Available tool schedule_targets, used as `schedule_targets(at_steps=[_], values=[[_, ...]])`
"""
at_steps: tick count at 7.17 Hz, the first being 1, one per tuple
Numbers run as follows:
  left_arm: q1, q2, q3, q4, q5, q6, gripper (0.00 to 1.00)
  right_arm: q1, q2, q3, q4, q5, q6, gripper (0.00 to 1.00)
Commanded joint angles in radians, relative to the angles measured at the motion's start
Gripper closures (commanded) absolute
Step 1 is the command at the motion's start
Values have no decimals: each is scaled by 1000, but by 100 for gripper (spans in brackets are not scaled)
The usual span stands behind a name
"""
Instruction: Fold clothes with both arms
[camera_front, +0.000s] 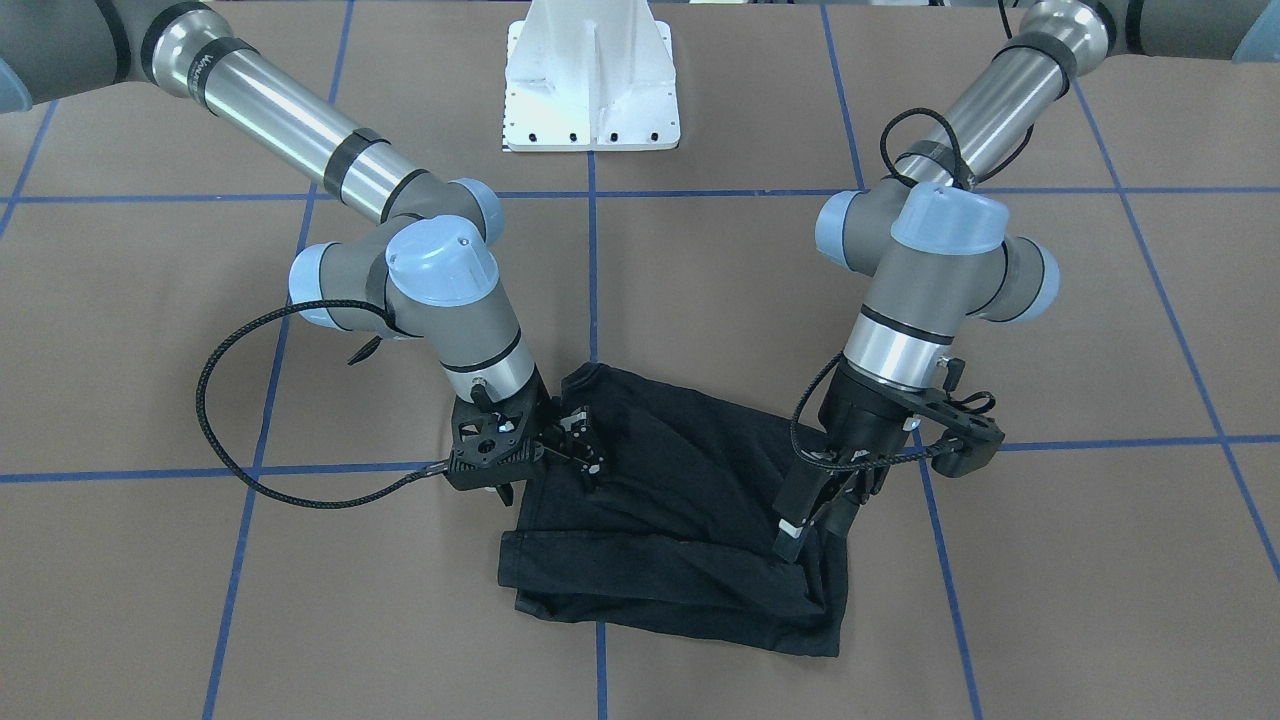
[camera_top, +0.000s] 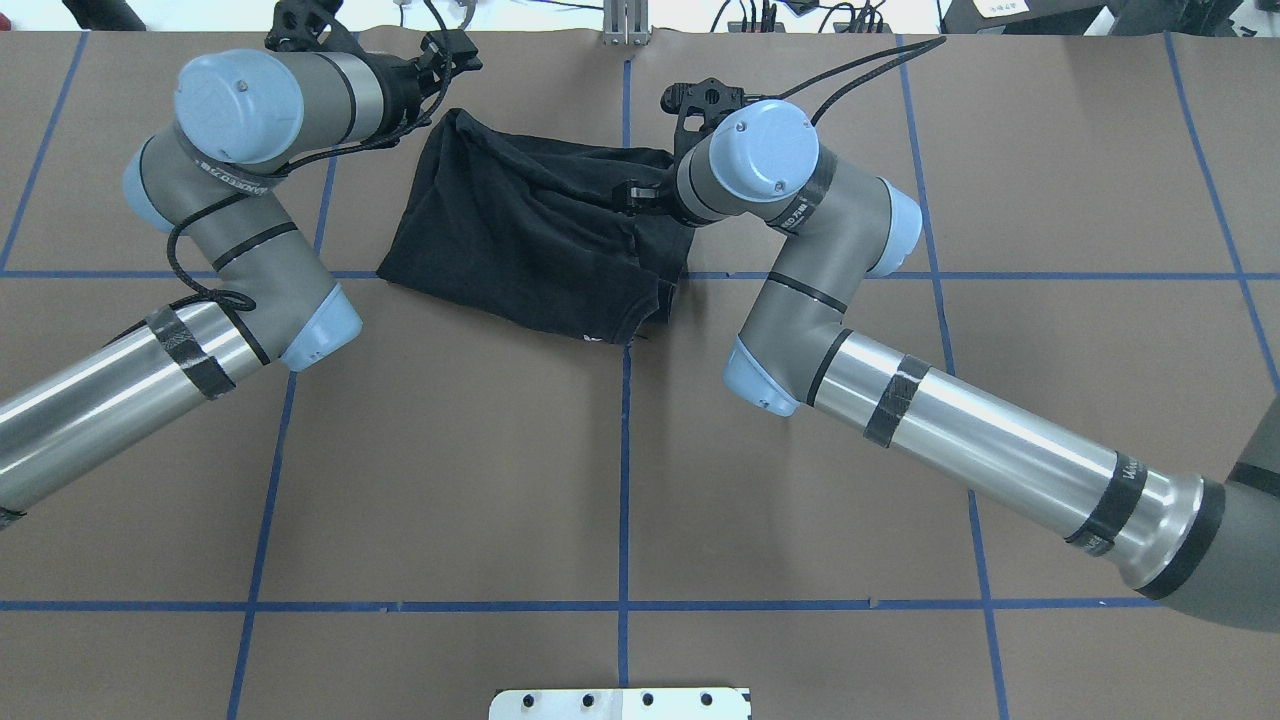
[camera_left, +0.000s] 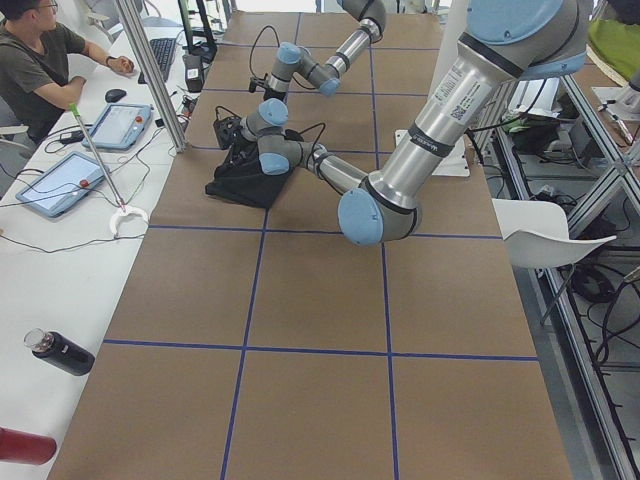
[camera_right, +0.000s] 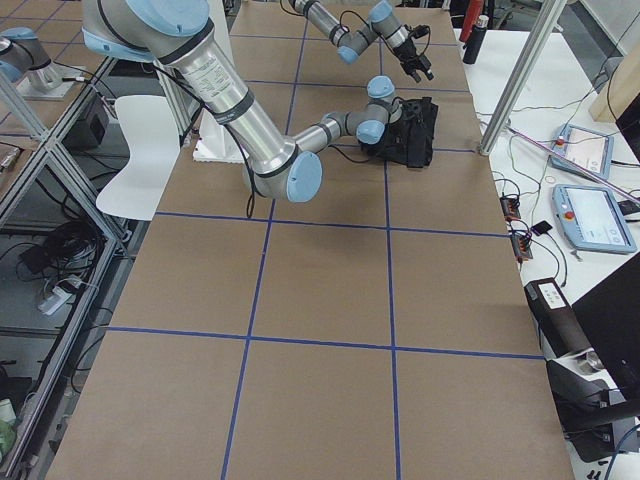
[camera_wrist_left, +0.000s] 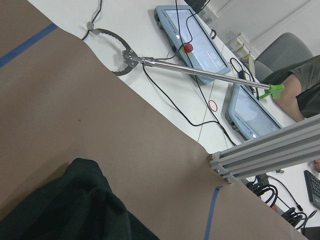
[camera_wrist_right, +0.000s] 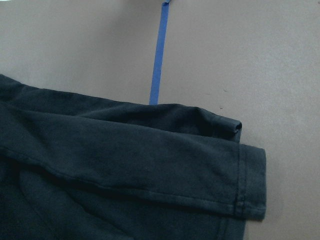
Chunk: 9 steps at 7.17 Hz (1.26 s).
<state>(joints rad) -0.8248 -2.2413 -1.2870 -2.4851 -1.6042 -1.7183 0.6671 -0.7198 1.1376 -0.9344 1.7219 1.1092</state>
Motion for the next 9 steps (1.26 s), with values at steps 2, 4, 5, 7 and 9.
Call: schedule_targets(at_steps=[2, 4, 5, 7, 9], values=[[-2, 5, 0, 2, -2, 2, 0, -12, 51, -48, 12, -13, -45, 5], [-8, 6, 0, 2, -5, 5, 0, -24, 71, -145, 162, -13, -43, 5], [-10, 6, -2, -1, -5, 31, 0, -24, 75, -148, 163, 11, -42, 7], [-11, 6, -2, -3, -5, 37, 0, -23, 75, -147, 164, 40, -40, 37], [-14, 8, 0, -2, -6, 48, 0, -23, 74, -144, 164, 45, -40, 96]])
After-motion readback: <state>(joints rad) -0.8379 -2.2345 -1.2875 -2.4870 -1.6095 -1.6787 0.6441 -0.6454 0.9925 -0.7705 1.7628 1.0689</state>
